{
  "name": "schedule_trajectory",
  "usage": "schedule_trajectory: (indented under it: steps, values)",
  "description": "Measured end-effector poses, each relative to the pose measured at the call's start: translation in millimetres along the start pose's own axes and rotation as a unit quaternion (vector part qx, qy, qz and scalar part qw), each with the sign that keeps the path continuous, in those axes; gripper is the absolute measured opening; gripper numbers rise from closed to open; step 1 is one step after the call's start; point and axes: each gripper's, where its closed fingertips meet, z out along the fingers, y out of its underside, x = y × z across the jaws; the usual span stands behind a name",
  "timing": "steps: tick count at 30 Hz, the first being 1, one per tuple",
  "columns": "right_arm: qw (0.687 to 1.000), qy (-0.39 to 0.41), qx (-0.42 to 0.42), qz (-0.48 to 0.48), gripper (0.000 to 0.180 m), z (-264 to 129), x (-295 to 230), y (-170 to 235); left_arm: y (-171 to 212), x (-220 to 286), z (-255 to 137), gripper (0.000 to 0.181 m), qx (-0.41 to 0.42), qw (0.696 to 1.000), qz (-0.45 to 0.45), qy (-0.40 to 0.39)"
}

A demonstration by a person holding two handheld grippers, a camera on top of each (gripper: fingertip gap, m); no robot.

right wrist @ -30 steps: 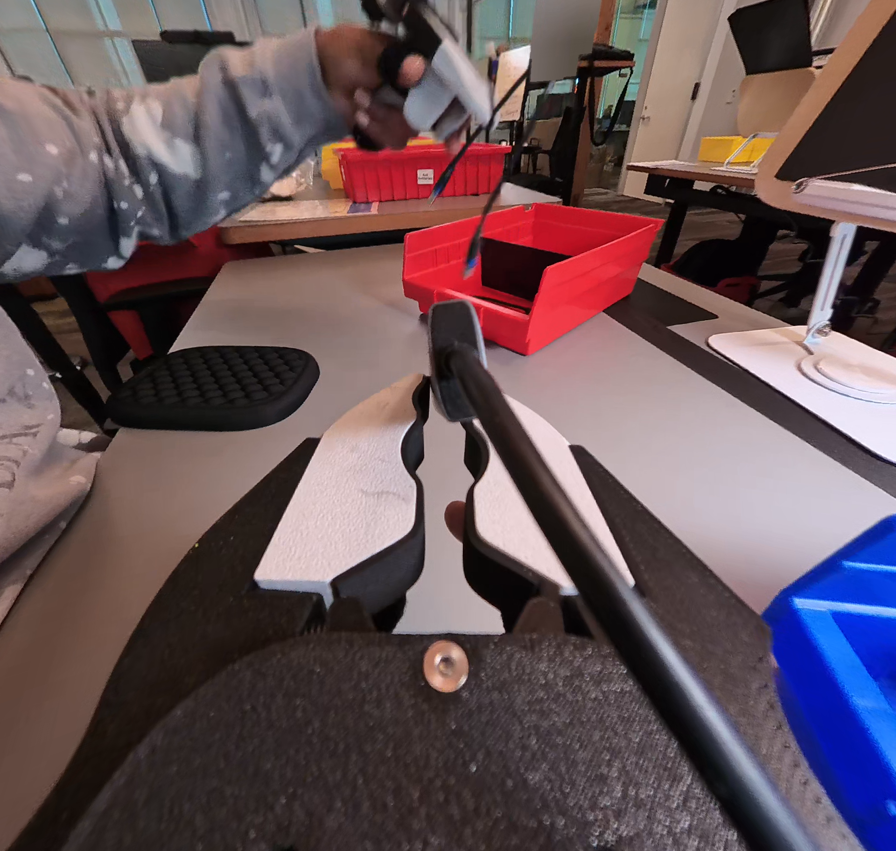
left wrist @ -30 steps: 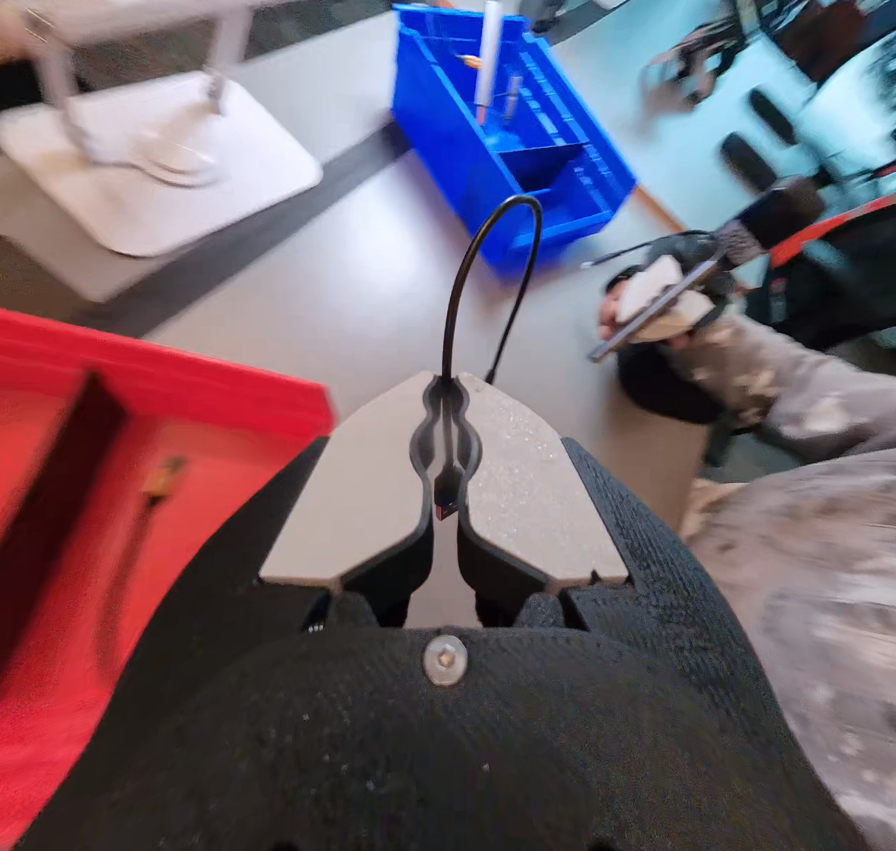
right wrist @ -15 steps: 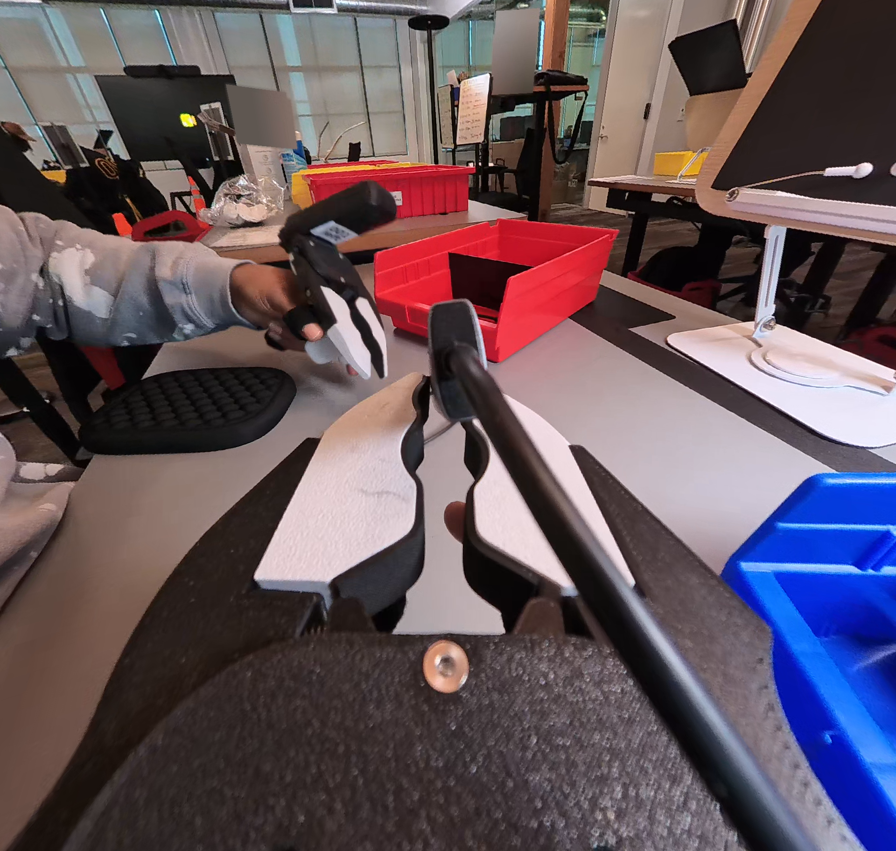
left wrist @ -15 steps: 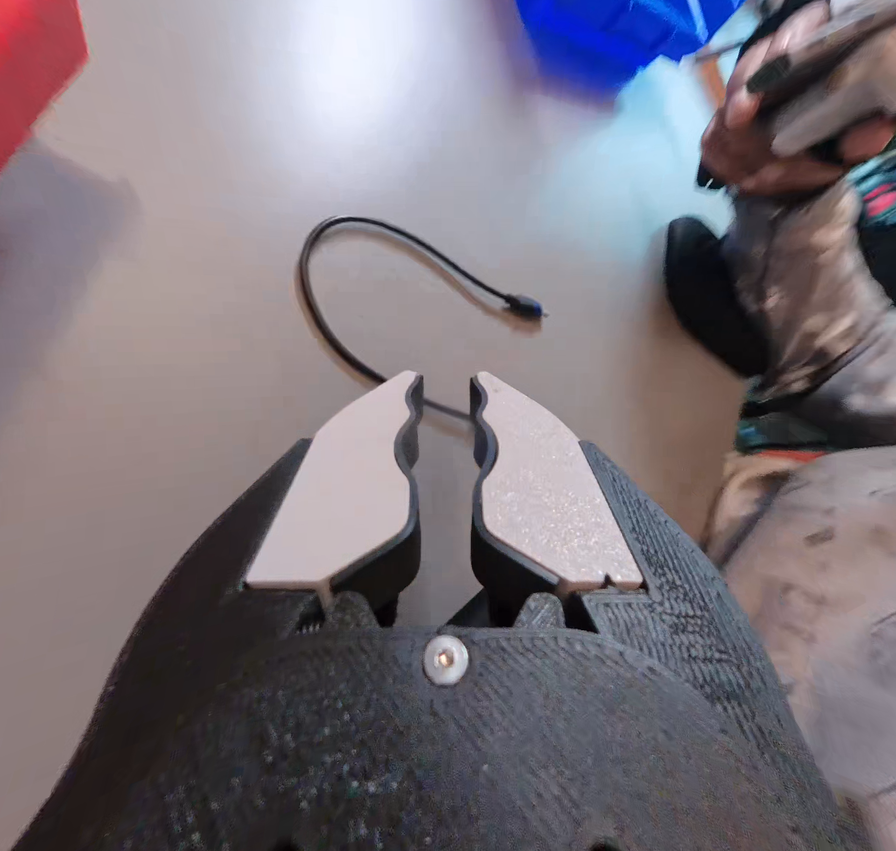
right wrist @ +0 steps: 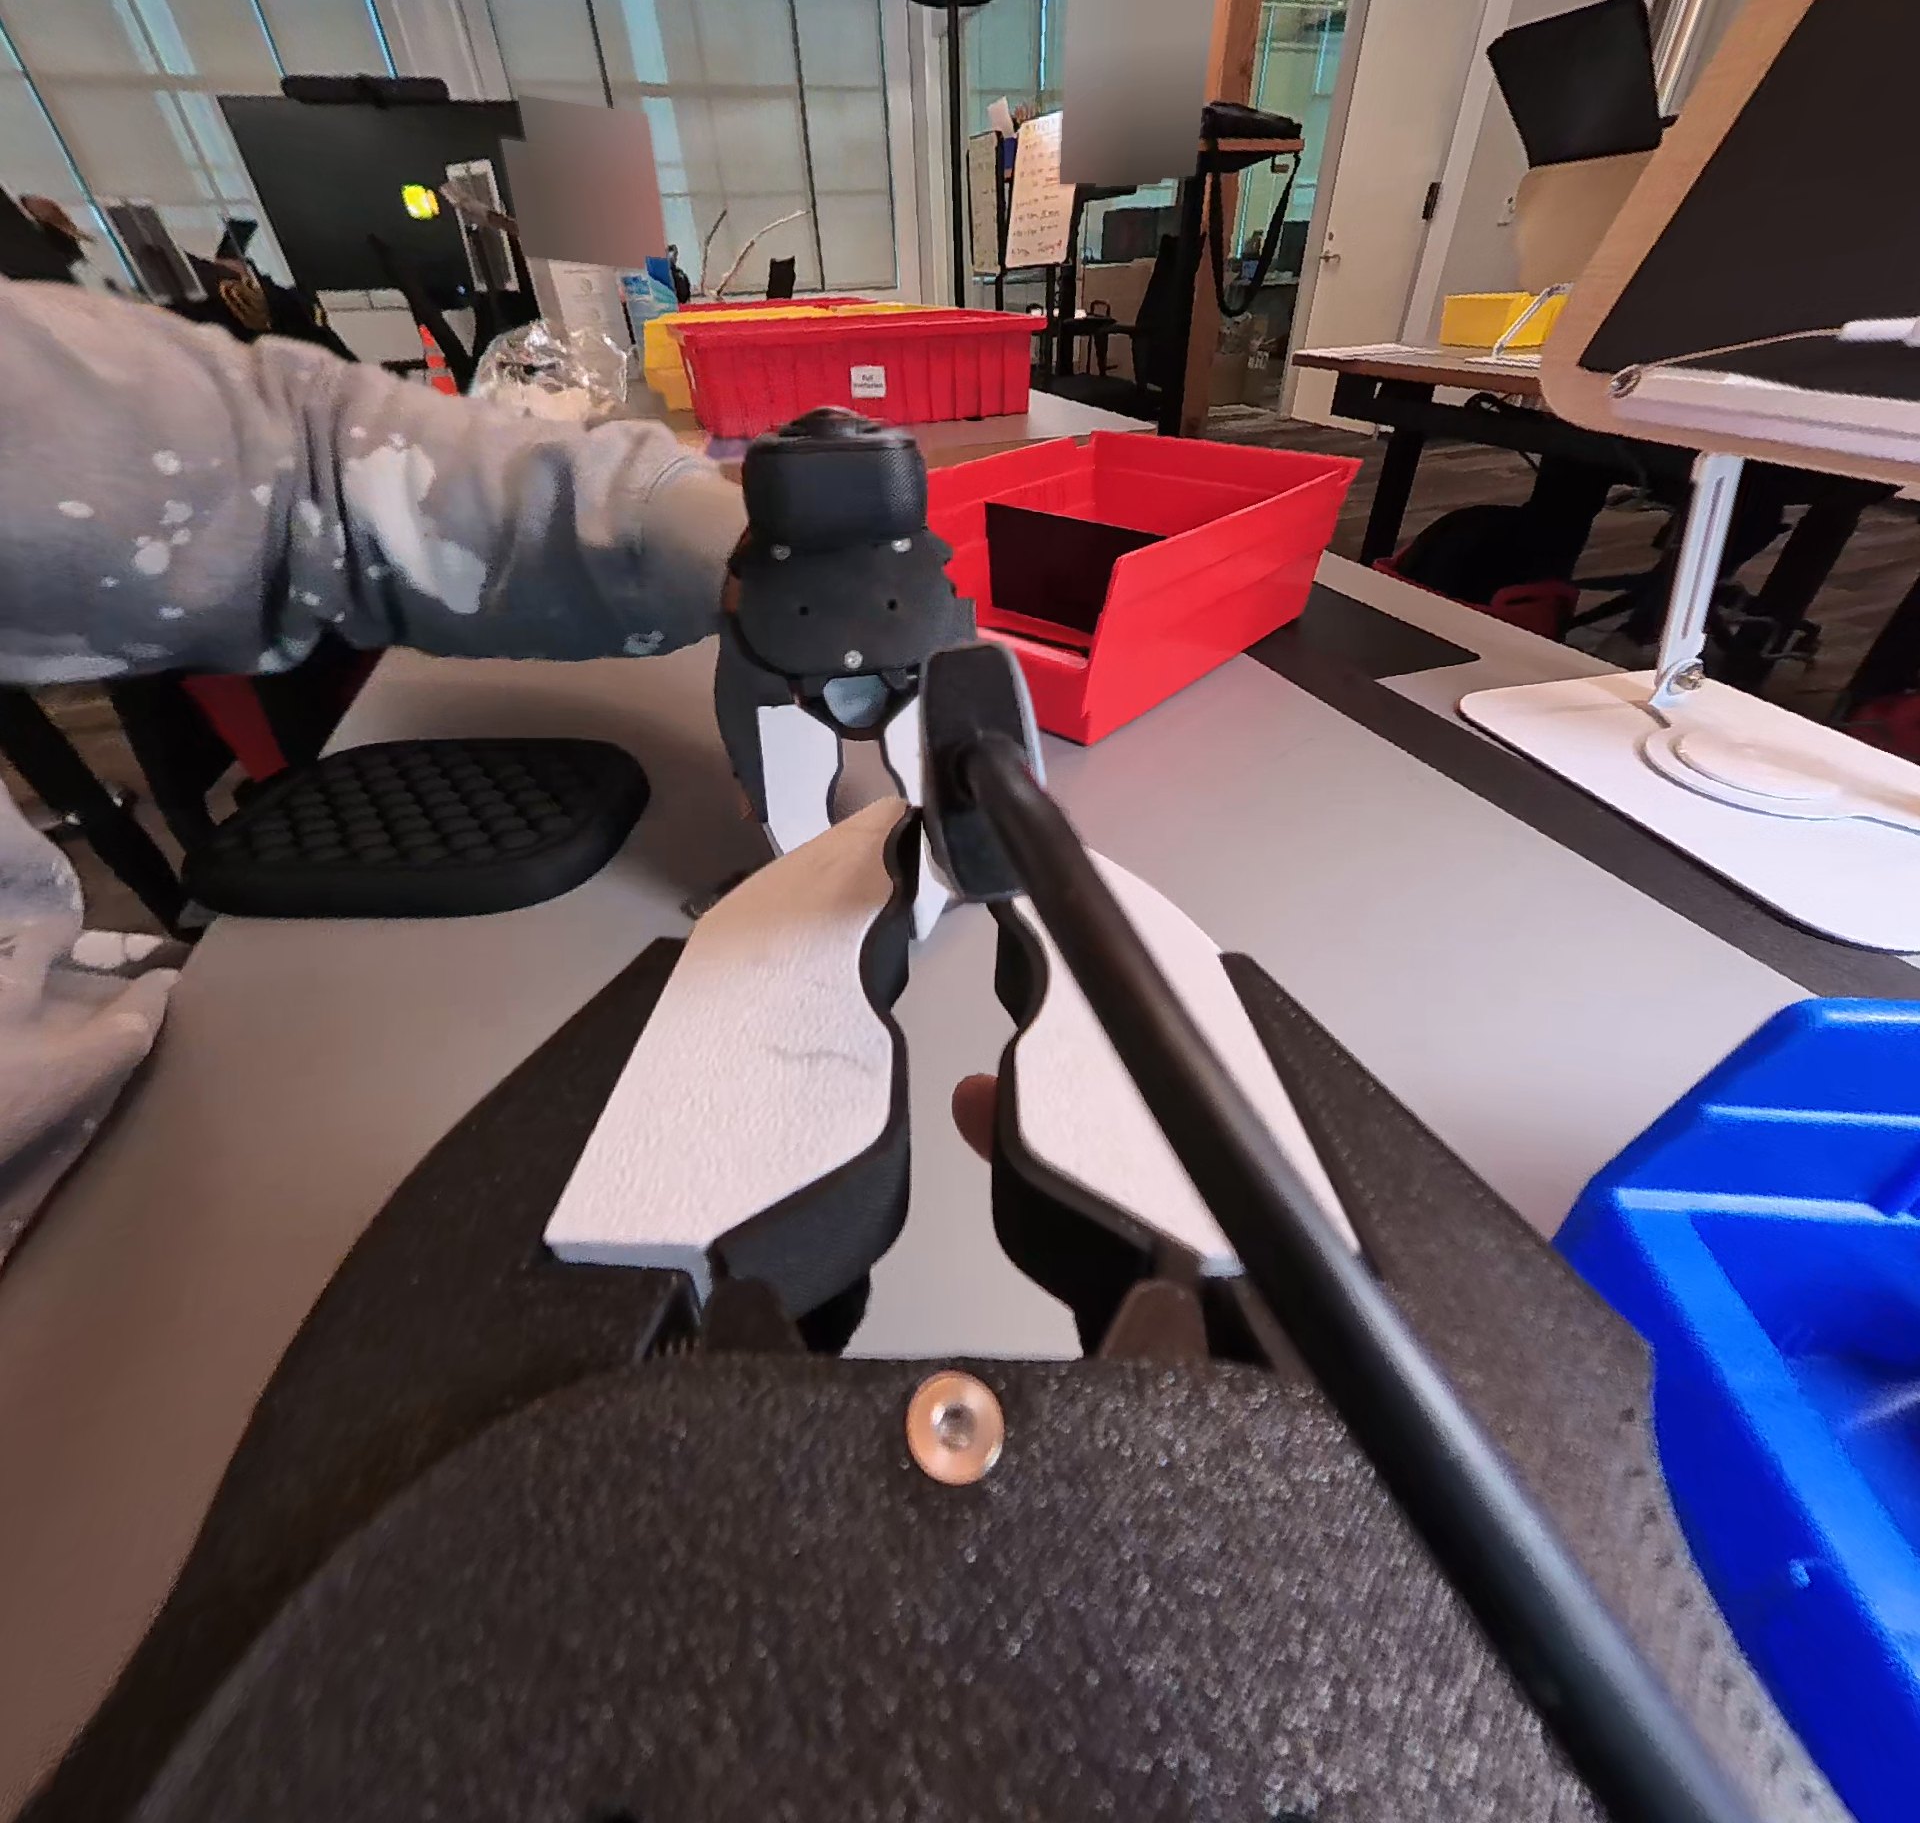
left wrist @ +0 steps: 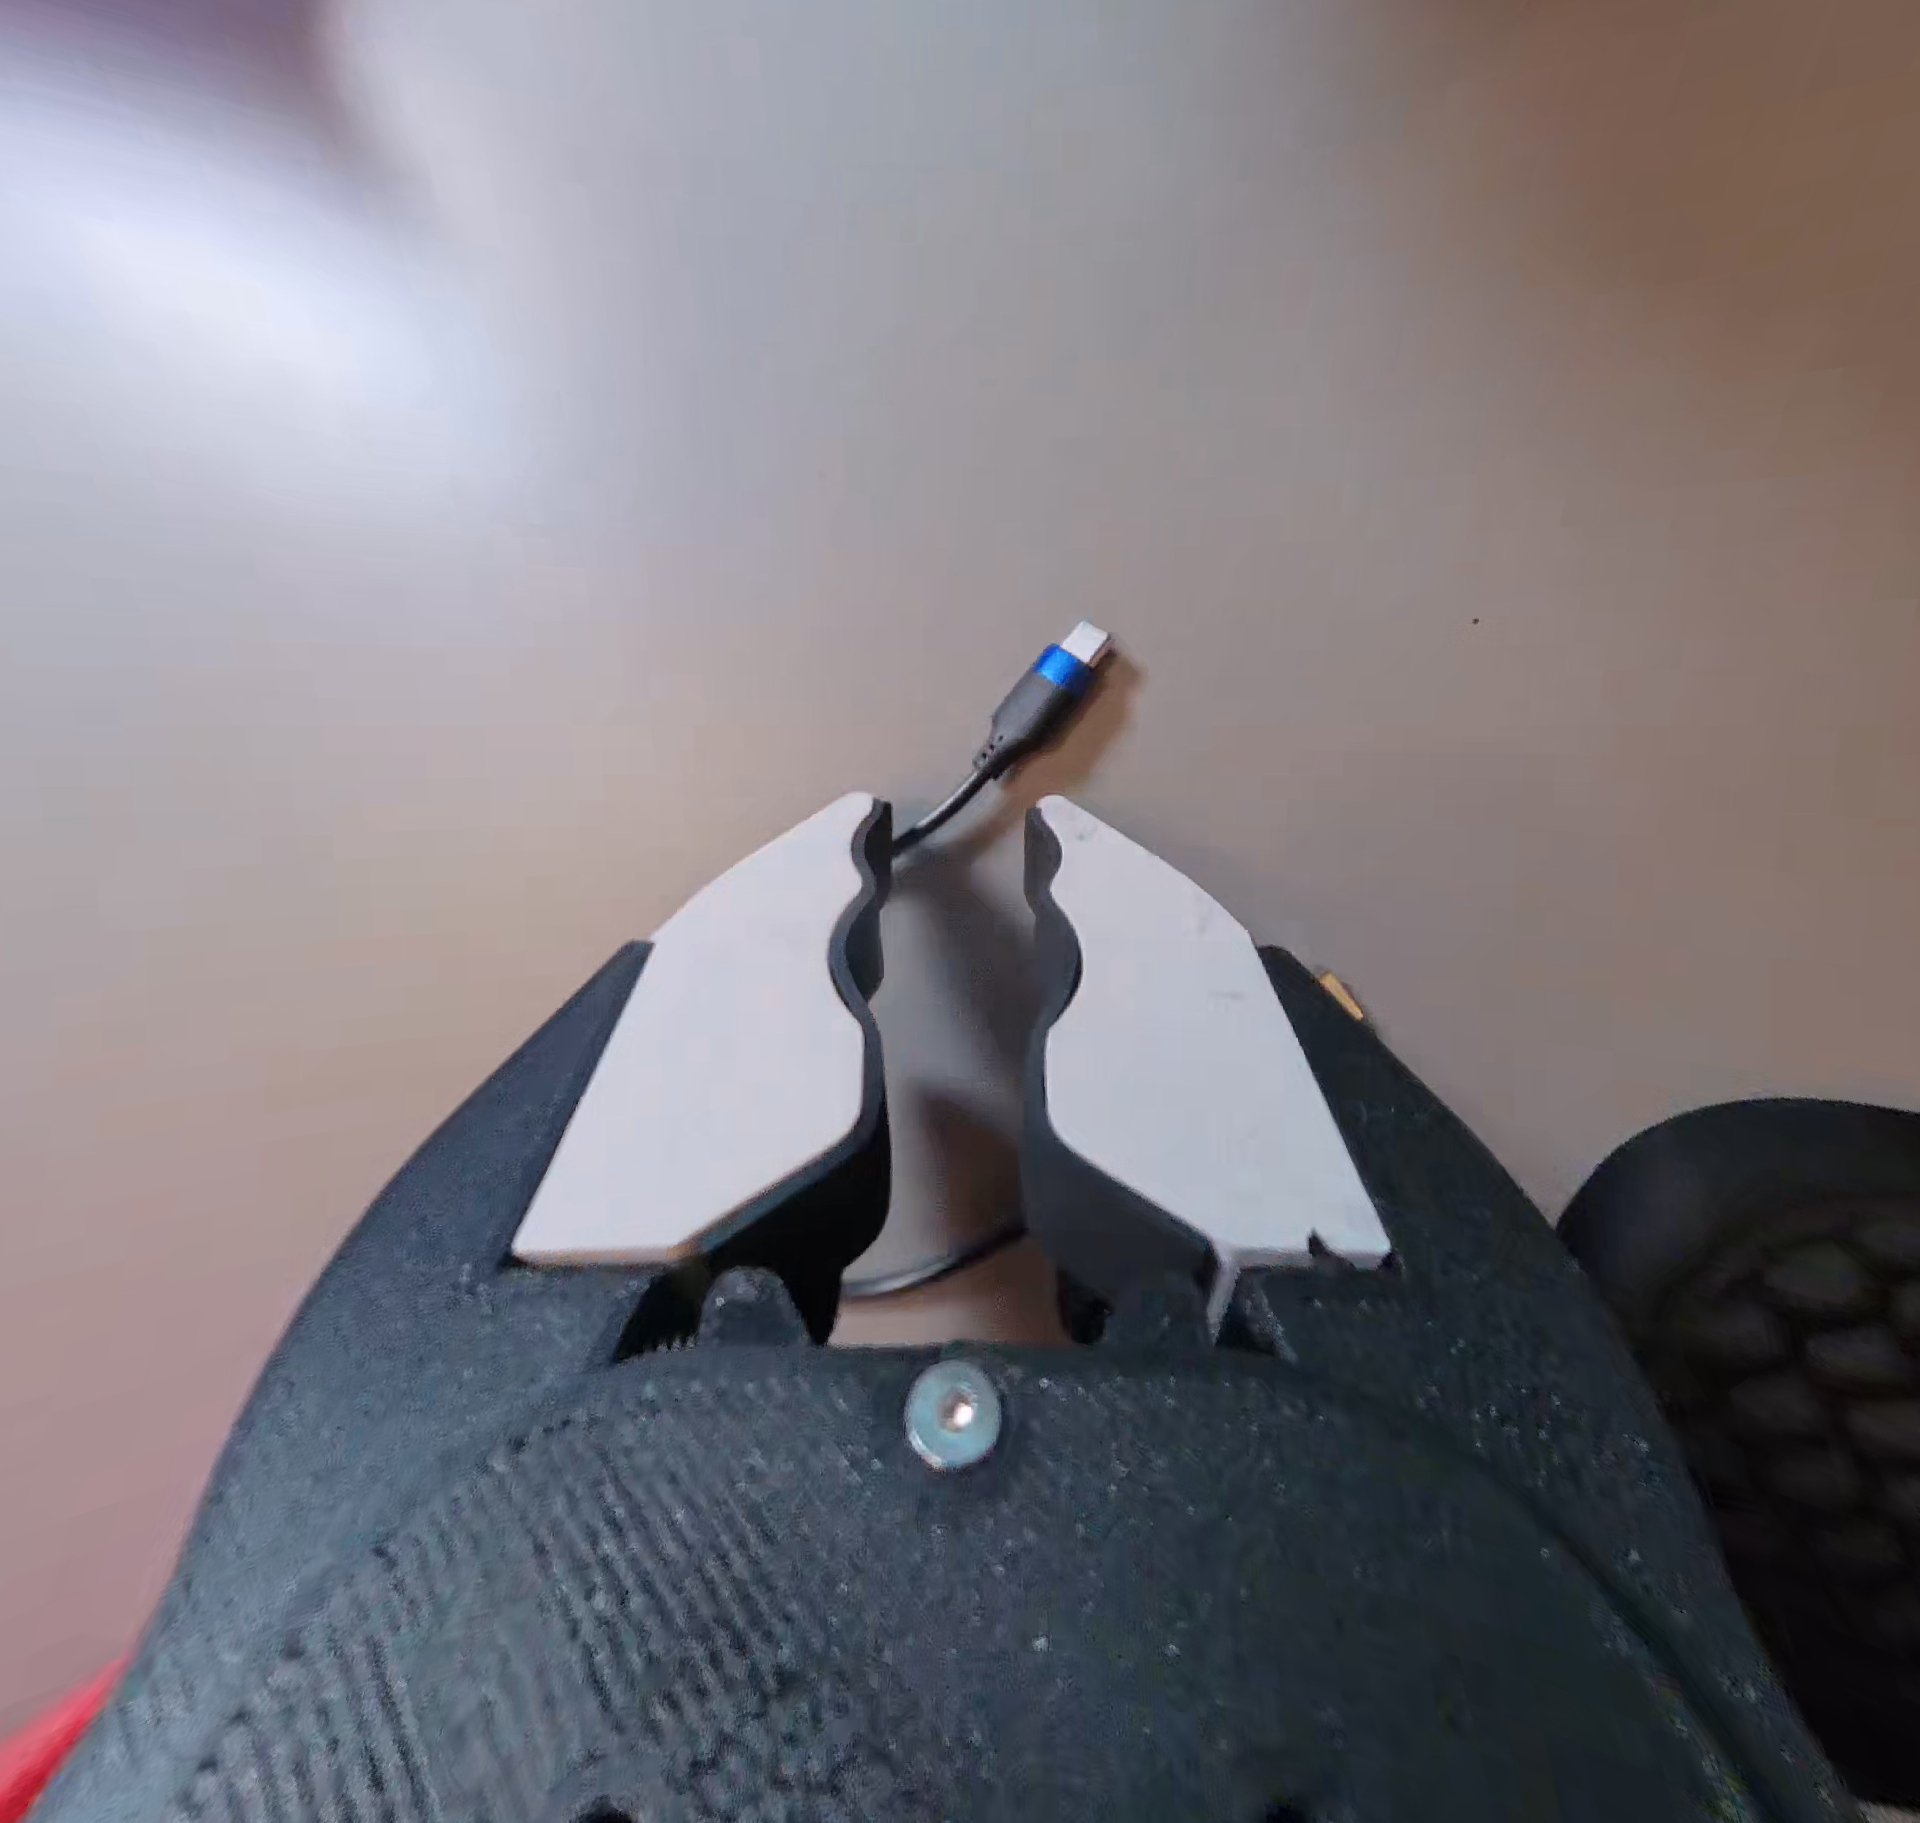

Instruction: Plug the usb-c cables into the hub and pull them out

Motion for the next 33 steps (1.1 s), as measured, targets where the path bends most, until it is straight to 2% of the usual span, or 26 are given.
schedule_trajectory:
  steps: [1, 6, 10, 15, 19, 23, 33]
  values:
    - [1.0, -0.002, -0.006, -0.005, 0.011, 0.3, -0.5, 2.6, -2.2, 1.4, 2.5, 0.023, 0.001, 1.0, 0.008, 0.014]
    - [1.0, -0.018, -0.022, -0.008, 0.011, 2.5, -2.0, 12.5, -11.4, 7.2, 11.6, 0.012, 0.02, 0.999, 0.026, 0.032]
    - [0.999, -0.026, -0.026, -0.012, 0.011, 2.4, -2.9, 16.7, -24.5, 0.6, 11.9, 0.007, 0.07, 0.997, -0.034, 0.007]
    - [0.998, -0.02, -0.033, -0.046, 0.011, 1.8, -3.9, 20.2, -56.9, 2.3, -15.6, 0.006, 0.209, 0.967, -0.142, 0.037]
    - [0.987, 0.0, -0.084, -0.135, 0.011, 6.9, -6.2, 36.7, -73.9, 9.7, -40.6, 0.006, 0.267, 0.933, -0.222, 0.091]
    - [0.962, 0.015, -0.143, -0.233, 0.011, 14.0, -11.9, 55.9, -81.8, 17.9, -41.6, 0.006, 0.27, 0.918, -0.264, 0.124]
    - [0.914, 0.021, -0.199, -0.353, 0.011, 23.1, -20.7, 78.7, -73.6, 29.7, -11.5, 0.006, 0.205, 0.928, -0.285, 0.122]
